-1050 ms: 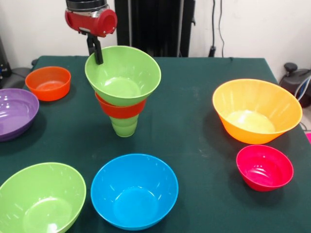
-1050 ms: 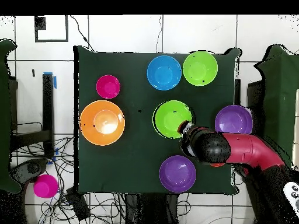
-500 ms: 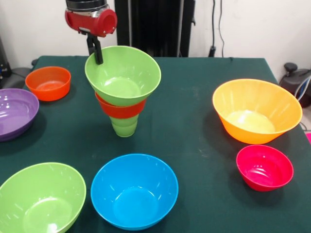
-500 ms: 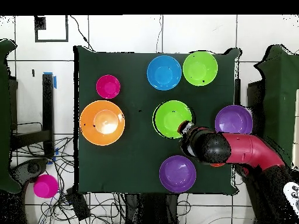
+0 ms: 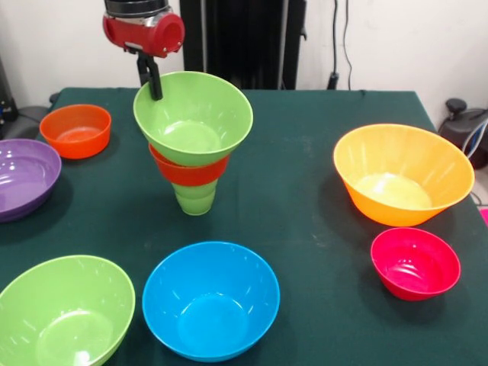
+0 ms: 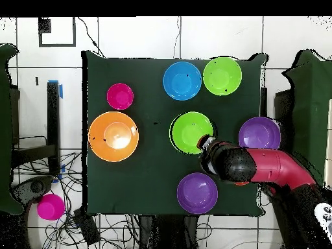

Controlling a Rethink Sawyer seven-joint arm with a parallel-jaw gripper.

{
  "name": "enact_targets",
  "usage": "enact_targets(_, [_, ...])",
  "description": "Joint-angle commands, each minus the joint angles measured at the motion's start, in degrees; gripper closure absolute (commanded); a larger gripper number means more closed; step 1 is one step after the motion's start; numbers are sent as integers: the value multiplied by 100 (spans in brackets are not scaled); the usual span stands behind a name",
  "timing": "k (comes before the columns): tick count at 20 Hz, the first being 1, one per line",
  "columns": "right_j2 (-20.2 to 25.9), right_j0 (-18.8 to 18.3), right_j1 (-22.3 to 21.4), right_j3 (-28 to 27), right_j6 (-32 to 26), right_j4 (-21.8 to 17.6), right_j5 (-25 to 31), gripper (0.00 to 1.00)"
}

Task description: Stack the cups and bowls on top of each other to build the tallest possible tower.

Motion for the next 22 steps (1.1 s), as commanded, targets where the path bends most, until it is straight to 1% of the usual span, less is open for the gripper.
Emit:
enact_targets(1, [-1, 243, -4, 160, -314, -86, 5, 100])
enact_targets(10, [-66, 245, -120, 356, -191, -83, -76, 100])
enact_targets(16, [-69, 235, -99, 333, -216, -85, -42, 100])
enact_targets(19, [-15, 196, 33, 251, -310, -81, -19, 100])
enact_targets(22, [-7, 197, 5, 245, -324, -78, -1, 100])
